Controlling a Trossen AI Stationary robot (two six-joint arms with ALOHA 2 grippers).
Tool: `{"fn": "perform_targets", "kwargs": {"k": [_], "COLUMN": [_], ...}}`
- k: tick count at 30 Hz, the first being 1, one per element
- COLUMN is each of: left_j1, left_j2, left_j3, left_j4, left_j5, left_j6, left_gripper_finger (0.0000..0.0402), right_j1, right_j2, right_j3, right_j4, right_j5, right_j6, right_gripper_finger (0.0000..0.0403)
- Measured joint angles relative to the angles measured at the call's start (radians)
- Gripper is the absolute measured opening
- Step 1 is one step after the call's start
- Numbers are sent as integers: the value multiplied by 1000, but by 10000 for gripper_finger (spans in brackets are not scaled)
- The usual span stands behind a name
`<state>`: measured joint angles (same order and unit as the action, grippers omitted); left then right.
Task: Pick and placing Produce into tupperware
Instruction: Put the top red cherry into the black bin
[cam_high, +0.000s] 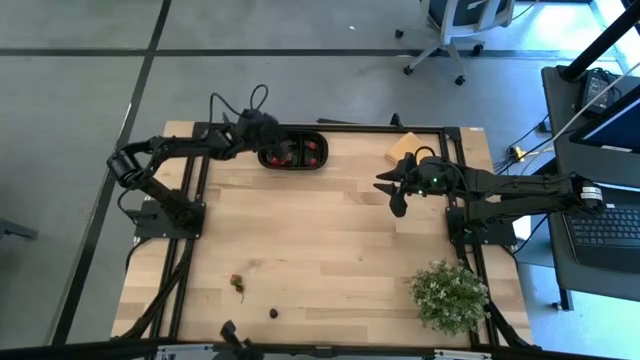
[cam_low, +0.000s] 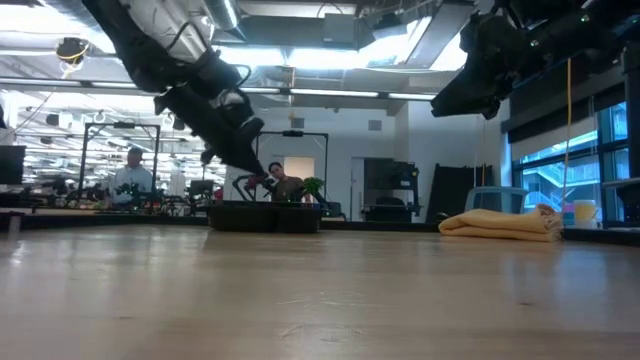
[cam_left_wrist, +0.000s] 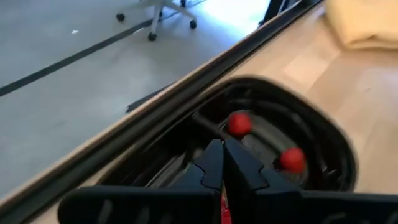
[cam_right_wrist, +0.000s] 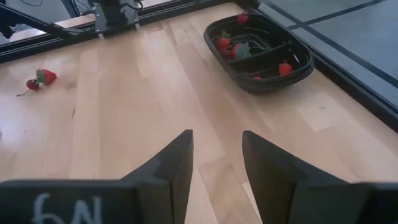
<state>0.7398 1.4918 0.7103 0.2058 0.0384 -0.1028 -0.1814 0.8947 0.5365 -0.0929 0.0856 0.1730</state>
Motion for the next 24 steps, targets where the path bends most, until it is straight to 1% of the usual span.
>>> {"fn": "perform_targets", "kwargs": {"k": [8, 16, 24], "left_j1": [-8, -36, -41], "left_j2": [0, 0, 1], "left_j3": [-45, -72, -103], "left_j4": [1, 0, -4], "left_j5": [-8, -80, -82], "left_j6": [-3, 0, 0], "left_gripper_finger": [0, 0, 0], "right_j1": [0, 0, 0], "right_j2": [0, 0, 0], "right_j3": [0, 0, 0], "right_j4": [0, 26, 26], "right_j5": [2, 3, 3], "right_j6": [0, 1, 0], "right_gripper_finger": [141, 141, 141]}}
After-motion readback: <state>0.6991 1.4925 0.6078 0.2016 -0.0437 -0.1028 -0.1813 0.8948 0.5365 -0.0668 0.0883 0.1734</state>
